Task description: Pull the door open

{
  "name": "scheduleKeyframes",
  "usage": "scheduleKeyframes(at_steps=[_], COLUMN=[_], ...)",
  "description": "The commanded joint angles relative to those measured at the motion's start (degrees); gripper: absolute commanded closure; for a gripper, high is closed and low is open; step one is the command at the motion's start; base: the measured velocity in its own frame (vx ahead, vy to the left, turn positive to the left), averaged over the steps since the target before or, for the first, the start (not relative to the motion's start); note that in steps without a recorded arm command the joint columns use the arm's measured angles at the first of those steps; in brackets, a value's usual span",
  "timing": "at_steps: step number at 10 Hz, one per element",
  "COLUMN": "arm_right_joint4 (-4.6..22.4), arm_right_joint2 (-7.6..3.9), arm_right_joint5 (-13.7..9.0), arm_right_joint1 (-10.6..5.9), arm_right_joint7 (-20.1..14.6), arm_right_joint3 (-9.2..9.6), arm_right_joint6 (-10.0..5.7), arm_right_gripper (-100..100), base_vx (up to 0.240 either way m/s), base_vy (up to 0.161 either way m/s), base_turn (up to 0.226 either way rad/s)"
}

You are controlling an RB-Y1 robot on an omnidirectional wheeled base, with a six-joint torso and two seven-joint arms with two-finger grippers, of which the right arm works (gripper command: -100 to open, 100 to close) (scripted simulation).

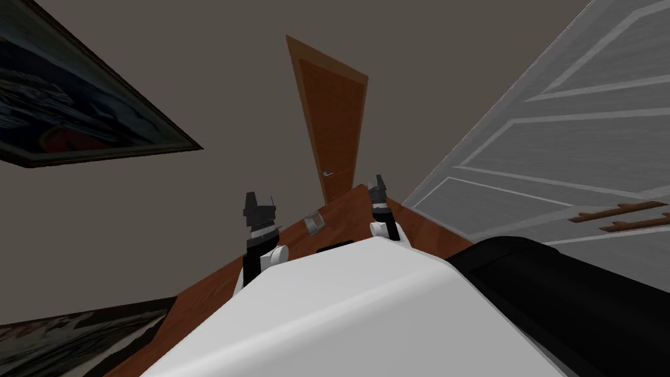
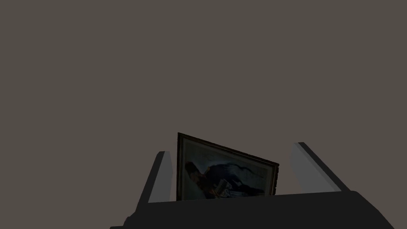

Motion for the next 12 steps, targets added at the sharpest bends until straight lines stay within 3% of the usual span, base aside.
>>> scheduleKeyframes(at_steps=[1, 12], arm_right_joint4=[2.06, 19.02], arm_right_joint2=[-0.43, -3.18], arm_right_joint5=[-0.52, -4.77], arm_right_joint1=[-0.82, -8.06], arm_right_joint7=[0.36, 3.57], arm_right_joint3=[-0.50, -4.54], arm_right_joint6=[-0.72, -5.75], arm_right_gripper=[-100, -100], base_vx=[0.068, 0.067], base_vy=[-0.036, -0.061], base_turn=[0.178, 0.188])
